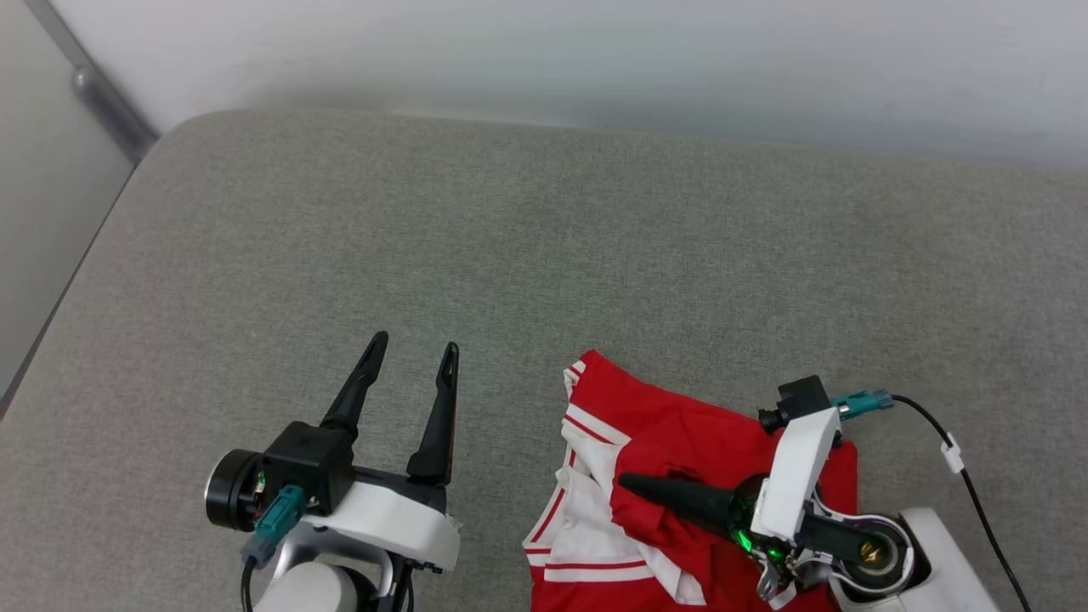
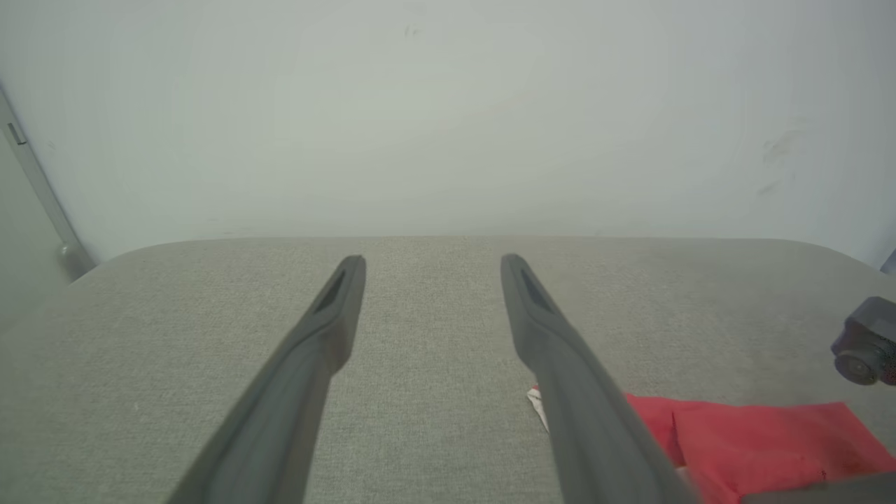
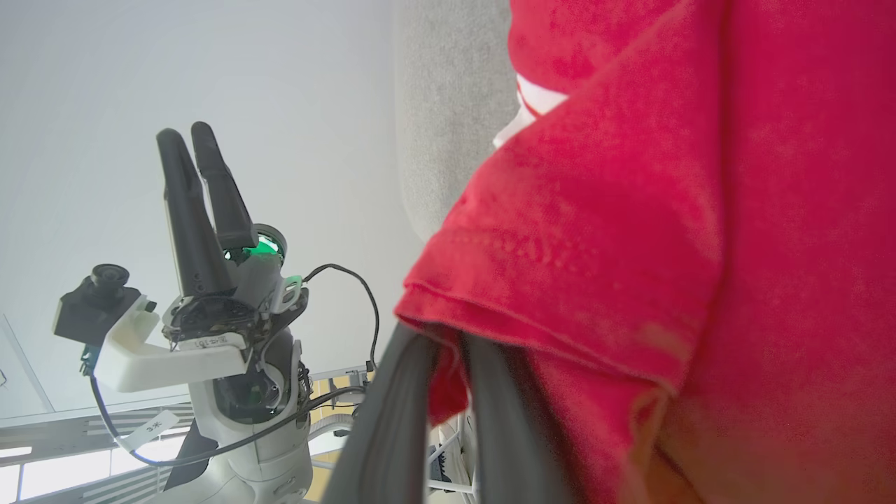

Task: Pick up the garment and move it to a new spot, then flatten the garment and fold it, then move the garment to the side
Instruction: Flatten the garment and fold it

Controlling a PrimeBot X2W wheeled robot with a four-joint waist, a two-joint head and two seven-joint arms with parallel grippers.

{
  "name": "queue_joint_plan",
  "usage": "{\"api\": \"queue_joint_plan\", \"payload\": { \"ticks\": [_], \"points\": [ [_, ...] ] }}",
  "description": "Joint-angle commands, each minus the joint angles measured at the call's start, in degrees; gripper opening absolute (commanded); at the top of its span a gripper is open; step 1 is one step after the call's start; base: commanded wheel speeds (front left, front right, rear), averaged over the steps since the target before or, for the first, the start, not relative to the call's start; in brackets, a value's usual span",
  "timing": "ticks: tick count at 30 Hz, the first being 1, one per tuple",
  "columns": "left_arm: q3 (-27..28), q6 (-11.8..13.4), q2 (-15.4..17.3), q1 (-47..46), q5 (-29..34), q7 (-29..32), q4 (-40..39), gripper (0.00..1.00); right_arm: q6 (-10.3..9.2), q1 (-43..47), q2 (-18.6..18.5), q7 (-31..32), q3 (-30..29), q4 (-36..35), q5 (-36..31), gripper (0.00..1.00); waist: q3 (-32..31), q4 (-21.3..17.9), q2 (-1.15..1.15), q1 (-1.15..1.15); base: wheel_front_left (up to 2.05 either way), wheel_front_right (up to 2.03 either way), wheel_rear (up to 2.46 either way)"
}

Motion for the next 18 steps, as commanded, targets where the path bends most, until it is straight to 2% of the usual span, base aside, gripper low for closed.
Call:
{"api": "queue_joint_plan", "payload": {
  "ticks": [1,2,3,12,18],
  "points": [
    [0.11,-0.16,-0.23,-0.44,0.25,-0.37,0.39,1.0,0.0,-0.69,0.08,-0.62,0.75,0.22,-0.24,0.21,0.58,-0.11,0.0,-0.01,0.0,0.0,0.0],
    [0.24,-0.13,-0.25,-0.54,0.31,-0.44,0.5,1.0,0.0,-0.68,0.08,-1.13,1.3,0.42,-0.42,0.49,0.77,-0.29,0.0,-0.01,0.0,0.0,0.0],
    [0.24,-0.18,-0.39,-0.65,0.35,-0.54,0.66,1.0,0.0,-0.78,0.06,-1.7,1.82,0.33,-0.66,1.0,0.88,-0.44,0.0,-0.01,0.0,0.0,0.0],
    [0.58,-0.67,-0.23,-0.64,0.4,-0.97,1.82,1.0,0.0,-0.3,-1.06,-4.96,6.74,-5.63,-2.45,1.0,-0.2,-2.61,0.0,-0.01,0.0,0.0,0.0],
    [0.82,-0.26,0.05,0.8,0.18,-0.94,1.92,1.0,0.0,0.84,-5.77,-12.84,11.55,-13.19,-12.2,1.0,-2.13,-4.56,0.0,-0.01,0.0,0.0,0.0]
  ]
}}
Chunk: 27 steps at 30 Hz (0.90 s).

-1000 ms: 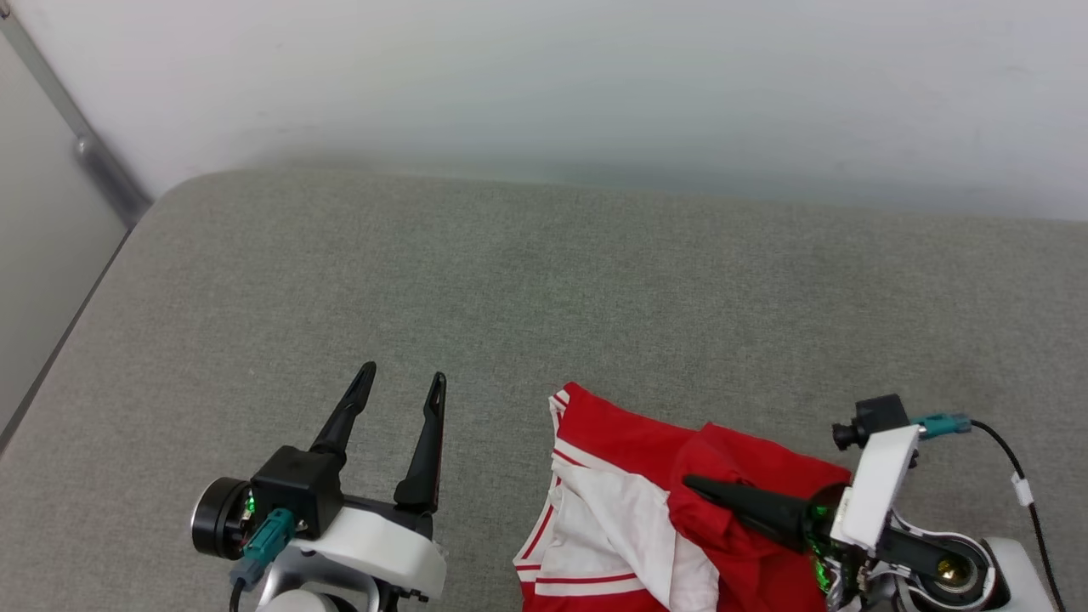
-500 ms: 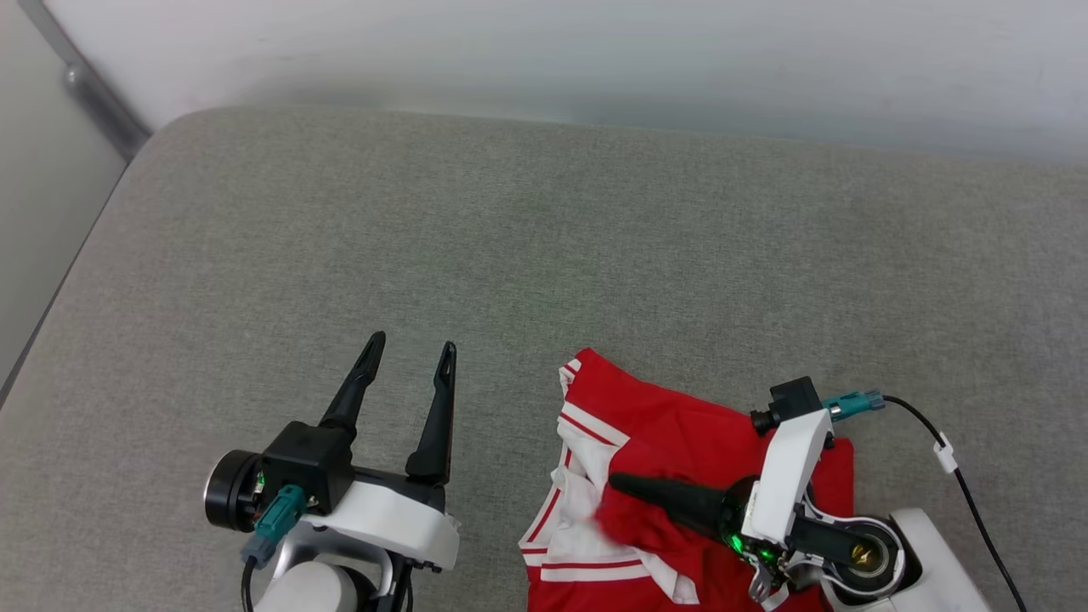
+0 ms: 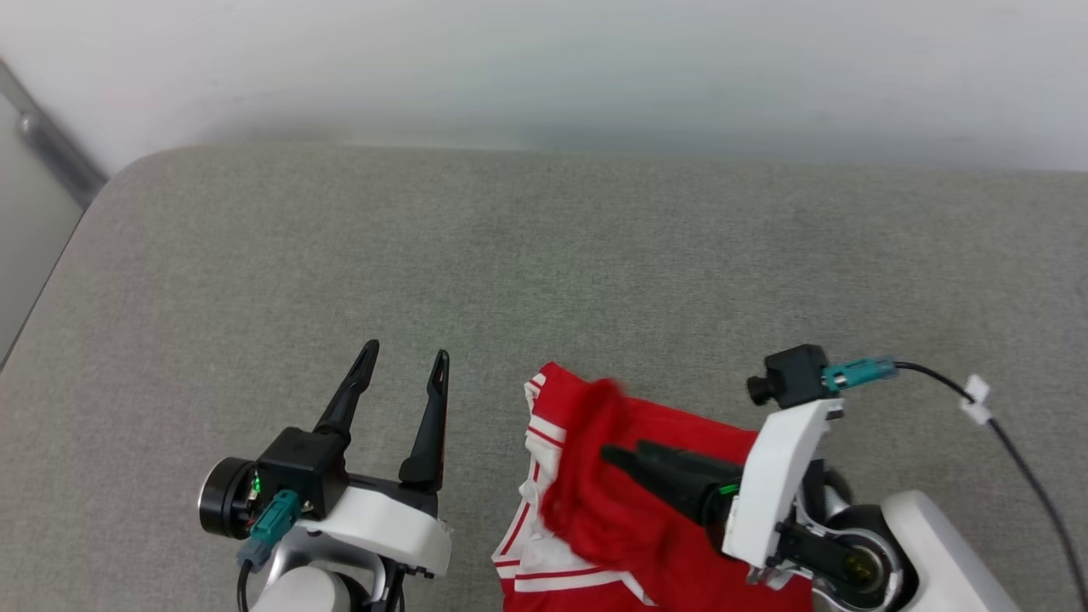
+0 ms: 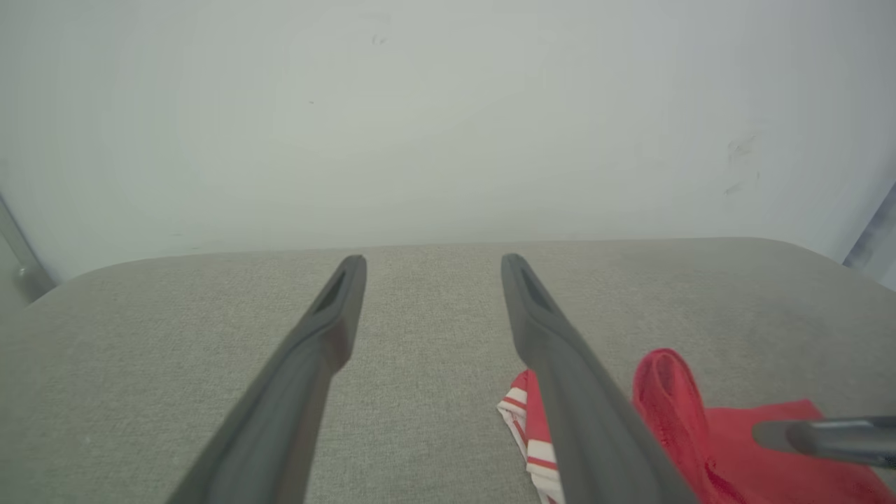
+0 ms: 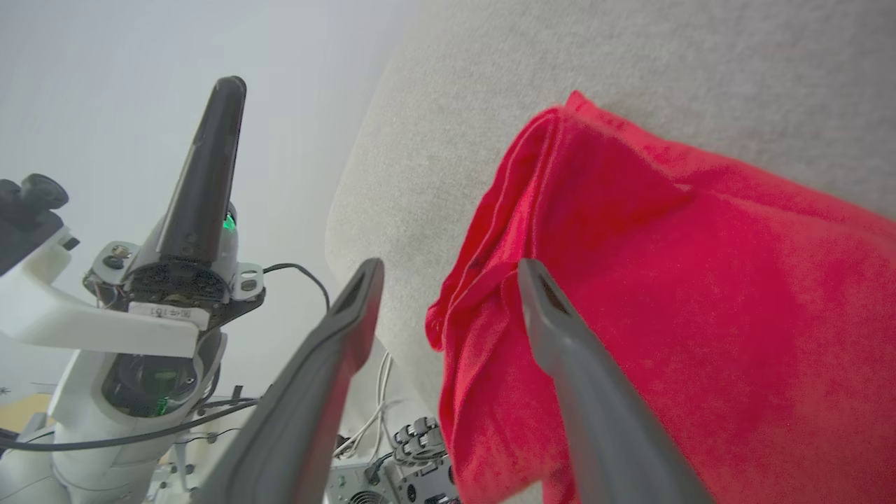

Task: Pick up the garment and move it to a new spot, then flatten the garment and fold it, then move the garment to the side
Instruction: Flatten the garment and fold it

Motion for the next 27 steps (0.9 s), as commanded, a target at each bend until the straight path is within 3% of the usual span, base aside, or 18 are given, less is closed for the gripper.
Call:
{"api": "queue_joint_plan", "payload": {
  "ticks": [1,5,10,20,27],
  "points": [
    [0.17,0.27,0.19,0.69,0.05,-0.19,0.05,1.0,0.0,0.58,-1.92,-2.45,0.73,-1.23,-3.38,1.0,-0.94,-0.95,0.0,-0.01,0.0,0.0,0.0],
    [0.43,0.65,0.56,1.37,-0.15,-0.1,0.01,1.0,0.0,1.63,-5.64,-9.4,0.59,-2.7,-12.56,1.0,-2.2,-2.37,0.0,-0.01,0.0,0.0,0.0],
    [0.71,1.34,0.94,2.5,-0.41,-0.07,0.09,1.0,0.0,4.45,-7.91,-18.28,-6.25,-2.08,-26.01,1.0,-3.63,-4.06,0.0,-0.01,0.0,0.0,0.0],
    [2.43,3.38,1.15,5.85,-1.18,-0.3,0.62,1.0,0.0,13.57,-3.79,-31.31,-26.05,-7.82,-44.93,1.0,-6.78,-6.99,0.0,-0.01,0.0,0.0,0.0],
    [4.4,4.32,1.13,8.46,-1.4,-0.5,1.46,1.0,0.0,18.58,0.02,-35.88,-28.44,-12.25,-49.01,1.0,-8.25,-7.95,0.0,-0.01,0.0,0.0,0.0]
  ]
}}
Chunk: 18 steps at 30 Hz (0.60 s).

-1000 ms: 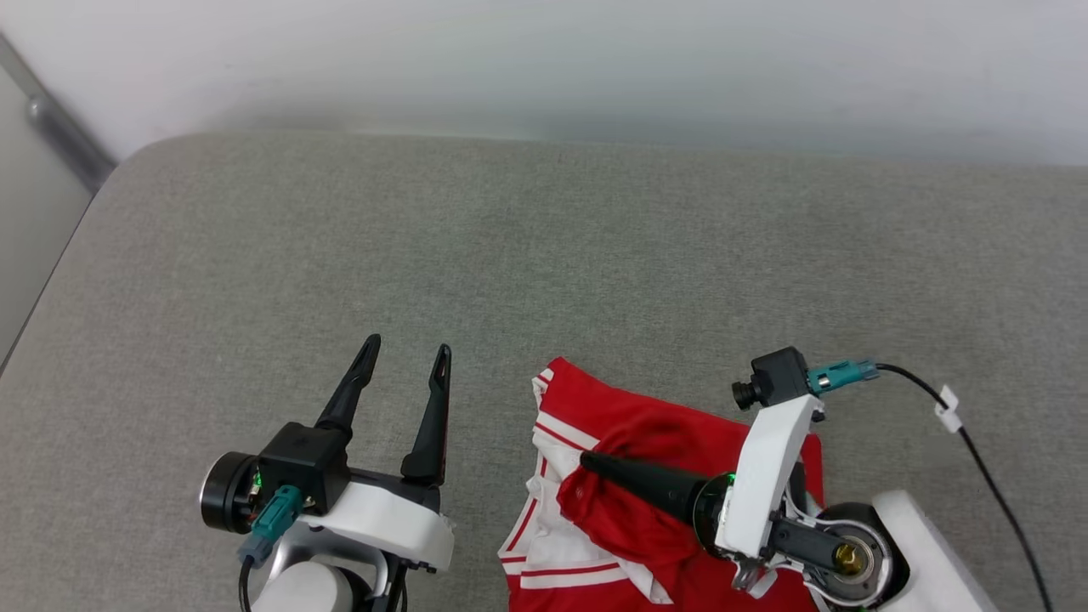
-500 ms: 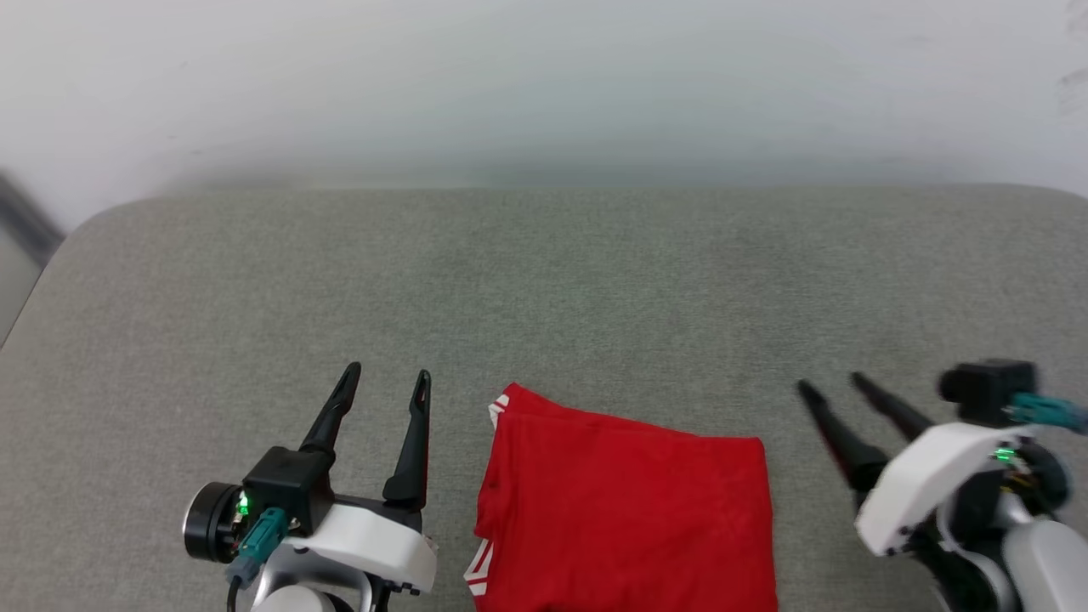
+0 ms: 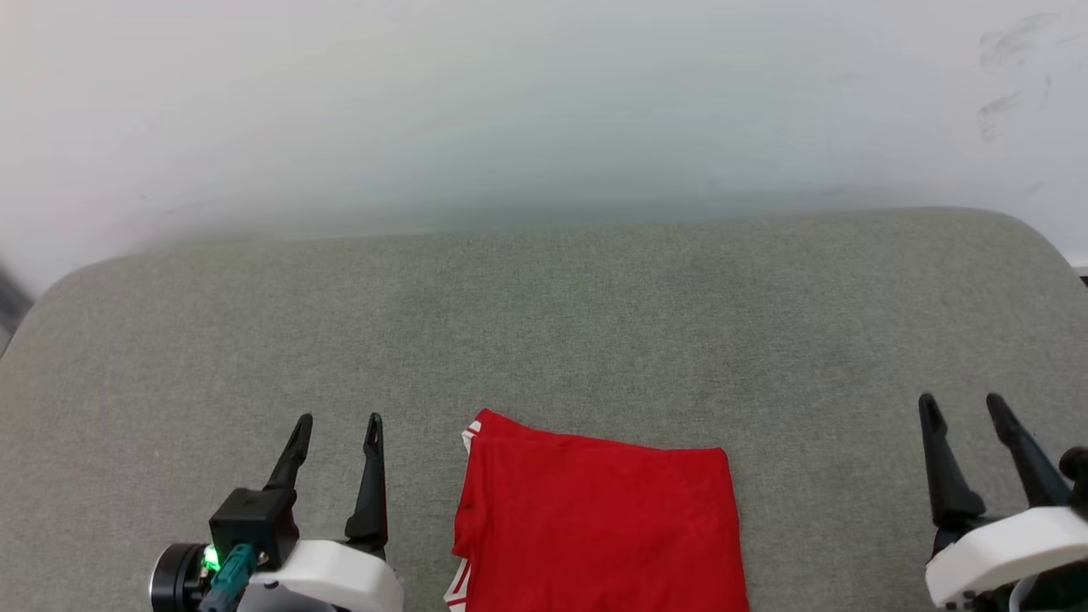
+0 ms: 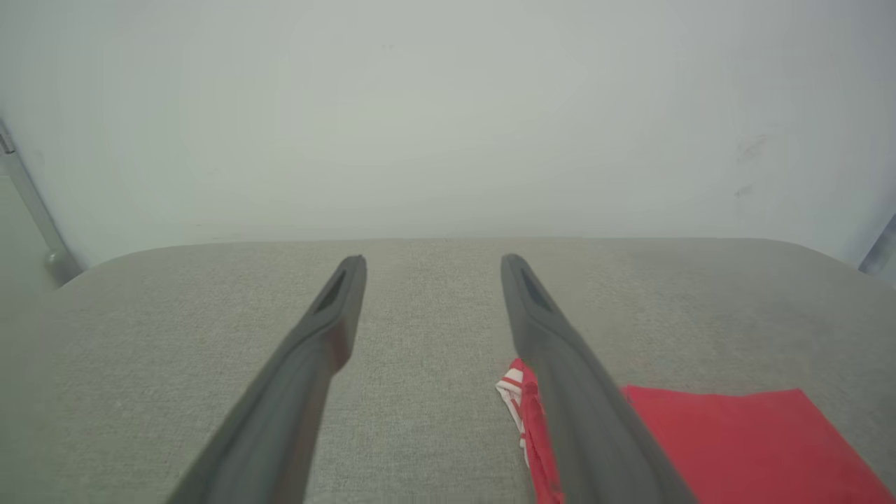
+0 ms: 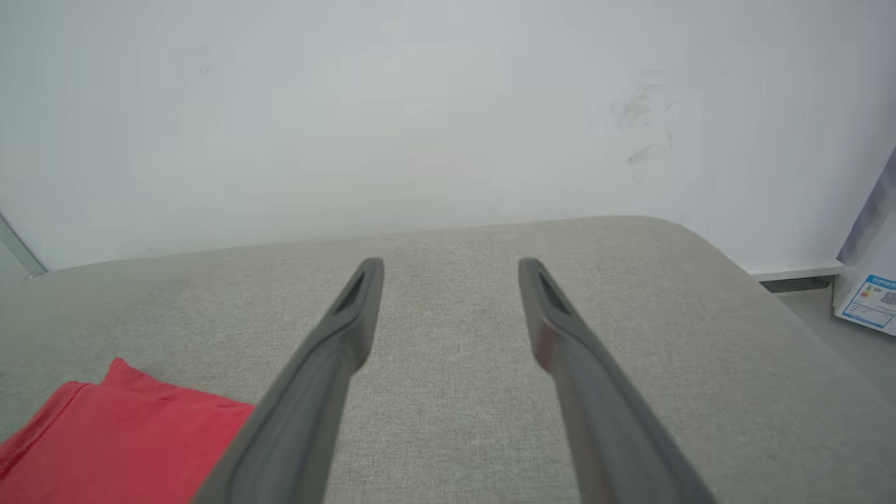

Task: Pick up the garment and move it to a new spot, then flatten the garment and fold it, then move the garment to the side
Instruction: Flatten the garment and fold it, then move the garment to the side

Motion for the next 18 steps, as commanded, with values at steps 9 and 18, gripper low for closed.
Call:
{"api": "queue_joint_plan", "payload": {
  "ticks": [9,18],
  "points": [
    [1.59,-0.3,-0.37,4.79,0.93,-0.44,0.82,1.0,0.0,5.5,3.01,-0.31,3.38,-2.94,-1.59,1.0,-1.83,-0.63,0.0,0.0,0.0,0.0,0.0],
    [3.39,-1.19,-1.75,6.16,2.82,-0.46,0.97,1.0,0.0,6.16,3.21,1.09,4.21,-5.77,-2.34,1.0,-1.7,-0.15,0.0,0.0,0.0,0.0,0.0]
  ]
}}
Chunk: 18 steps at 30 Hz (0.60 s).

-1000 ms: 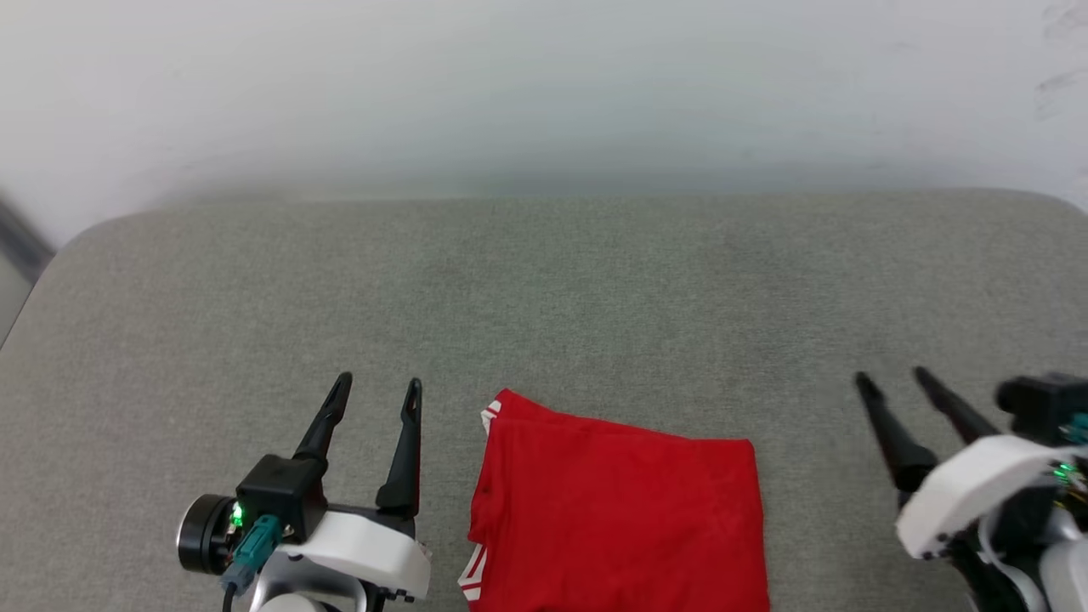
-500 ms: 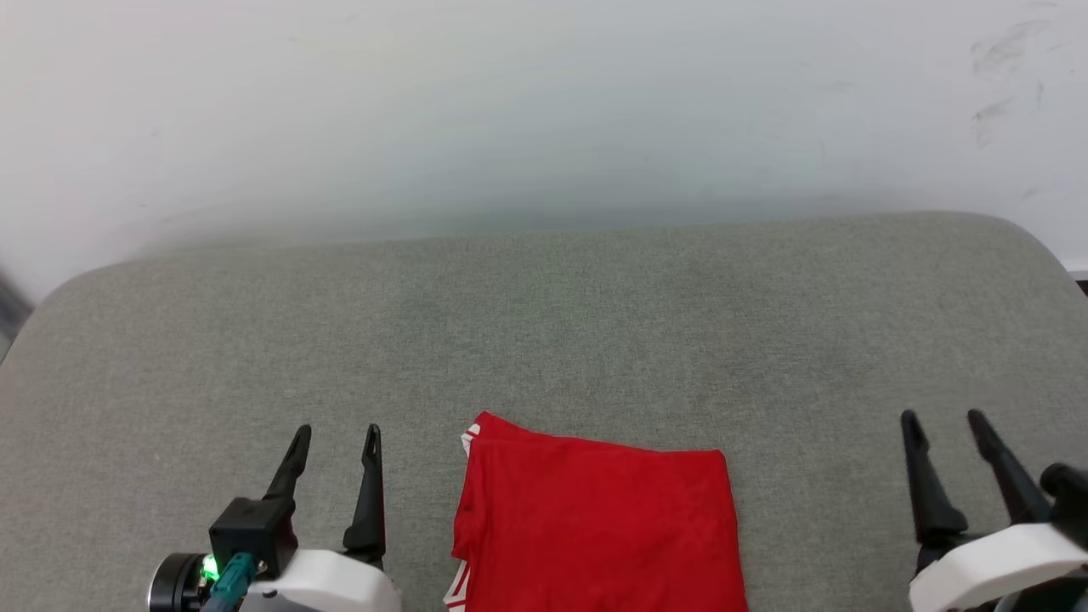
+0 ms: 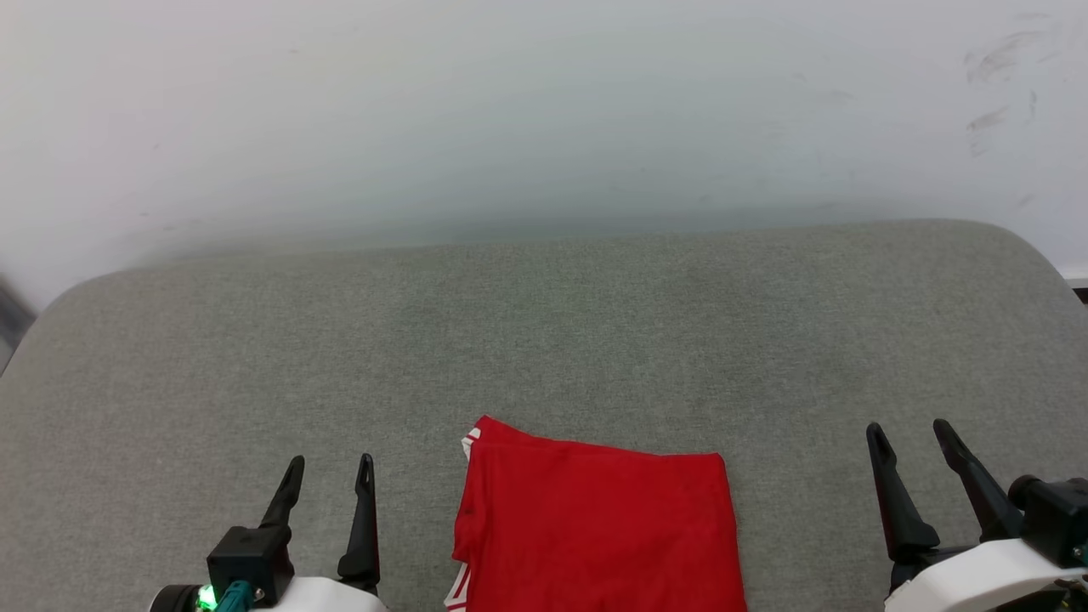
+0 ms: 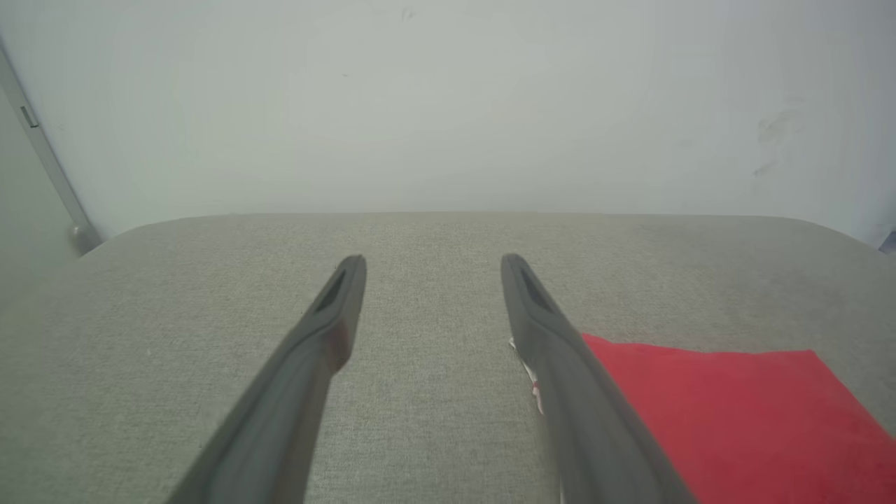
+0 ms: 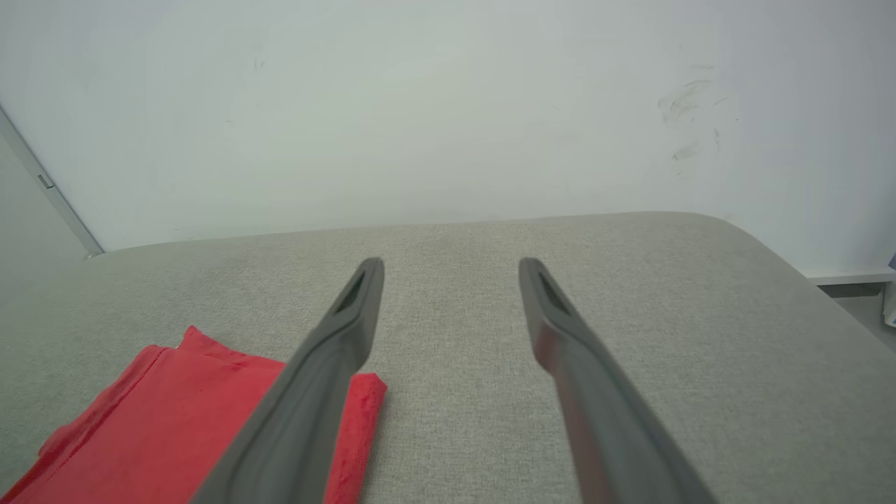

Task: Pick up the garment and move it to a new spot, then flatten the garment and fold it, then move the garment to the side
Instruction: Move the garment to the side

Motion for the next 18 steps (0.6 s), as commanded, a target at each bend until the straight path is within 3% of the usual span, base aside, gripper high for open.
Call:
{"api": "queue_joint_plan", "payload": {
  "ticks": [1,10,14,18],
  "points": [
    [0.49,-0.36,-0.33,0.65,0.64,-0.41,0.06,1.0,0.0,0.63,0.19,0.23,-0.14,-0.68,-0.52,1.0,0.11,0.22,0.0,0.0,0.0,0.0,0.0],
    [2.22,-1.74,-1.93,0.11,2.27,-0.41,0.14,1.0,0.0,0.78,-0.04,2.13,-1.92,-1.07,1.13,1.0,0.61,0.97,0.0,0.0,0.0,0.0,0.0],
    [3.21,-2.43,-2.99,-0.67,3.3,-0.41,-0.46,1.0,-0.01,0.31,-1.78,6.01,-2.63,1.53,8.03,1.0,1.29,2.2,0.0,0.0,0.0,0.0,0.0],
    [3.98,-3.38,-4.22,-1.6,4.63,-0.35,-1.15,1.0,0.0,-0.19,-5.86,11.48,-3.52,6.62,16.69,1.0,2.43,4.04,0.0,0.0,0.0,0.0,0.0]
  ]
}}
